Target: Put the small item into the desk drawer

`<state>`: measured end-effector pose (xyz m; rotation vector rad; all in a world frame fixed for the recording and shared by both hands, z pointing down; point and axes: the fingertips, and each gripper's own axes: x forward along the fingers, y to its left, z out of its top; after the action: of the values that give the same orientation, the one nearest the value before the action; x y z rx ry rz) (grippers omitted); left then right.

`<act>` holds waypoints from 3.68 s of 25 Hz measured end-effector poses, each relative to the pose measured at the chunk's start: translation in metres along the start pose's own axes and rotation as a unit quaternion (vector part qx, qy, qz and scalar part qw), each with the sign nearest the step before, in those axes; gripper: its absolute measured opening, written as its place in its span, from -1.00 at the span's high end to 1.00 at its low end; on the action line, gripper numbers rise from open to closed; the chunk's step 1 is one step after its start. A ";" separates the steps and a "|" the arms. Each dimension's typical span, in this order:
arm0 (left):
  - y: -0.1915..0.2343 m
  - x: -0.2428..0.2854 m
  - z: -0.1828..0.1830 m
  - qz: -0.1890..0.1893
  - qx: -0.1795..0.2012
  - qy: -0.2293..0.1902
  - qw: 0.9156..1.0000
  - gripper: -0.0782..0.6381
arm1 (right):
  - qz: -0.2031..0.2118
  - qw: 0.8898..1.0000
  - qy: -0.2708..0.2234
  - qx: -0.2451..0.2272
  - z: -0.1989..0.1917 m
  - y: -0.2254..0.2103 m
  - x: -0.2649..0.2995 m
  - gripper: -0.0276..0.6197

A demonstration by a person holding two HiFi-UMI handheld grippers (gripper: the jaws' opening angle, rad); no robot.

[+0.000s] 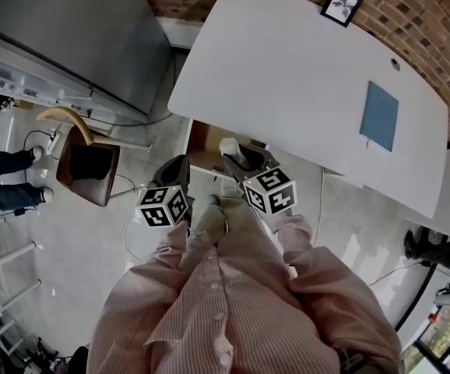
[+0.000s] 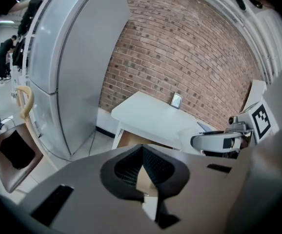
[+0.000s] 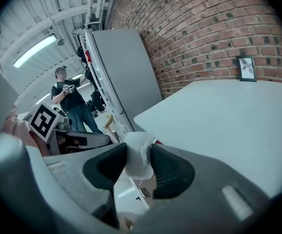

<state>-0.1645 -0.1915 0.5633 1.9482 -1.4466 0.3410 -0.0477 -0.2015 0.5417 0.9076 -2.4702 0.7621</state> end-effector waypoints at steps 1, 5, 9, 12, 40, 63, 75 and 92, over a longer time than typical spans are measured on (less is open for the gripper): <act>0.002 0.003 -0.004 0.001 -0.003 0.005 1.000 0.78 | 0.000 1.000 0.008 0.000 -0.007 -0.001 0.004 0.43; 0.013 0.016 -0.021 0.002 -0.013 0.022 1.000 0.78 | -0.018 0.999 0.033 -0.006 -0.030 -0.009 0.024 0.43; 0.025 0.023 -0.038 0.006 -0.023 0.037 0.999 0.78 | -0.045 0.997 0.057 -0.025 -0.053 -0.019 0.049 0.43; 0.033 0.033 -0.050 0.006 -0.032 0.040 0.999 0.78 | -0.054 0.995 0.077 -0.036 -0.072 -0.027 0.069 0.43; 0.044 0.110 -0.107 -0.017 -0.082 0.031 0.996 0.78 | -0.073 0.959 0.242 -0.126 -0.202 -0.116 0.172 0.43; 0.038 0.111 -0.107 -0.012 -0.102 0.039 0.994 0.78 | -0.041 0.945 0.287 -0.153 -0.221 -0.114 0.185 0.34; 0.018 0.079 -0.078 -0.016 -0.100 0.039 0.994 0.78 | -0.053 0.957 0.238 -0.155 -0.164 -0.079 0.149 0.69; -0.004 0.027 -0.026 -0.055 -0.036 0.021 0.998 0.78 | -0.061 0.988 0.107 -0.088 -0.070 -0.037 0.075 0.89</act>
<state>-0.1464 -0.1943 0.5966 1.9429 -1.3016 0.2746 -0.0633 -0.2171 0.6487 0.8554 -2.2307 0.5573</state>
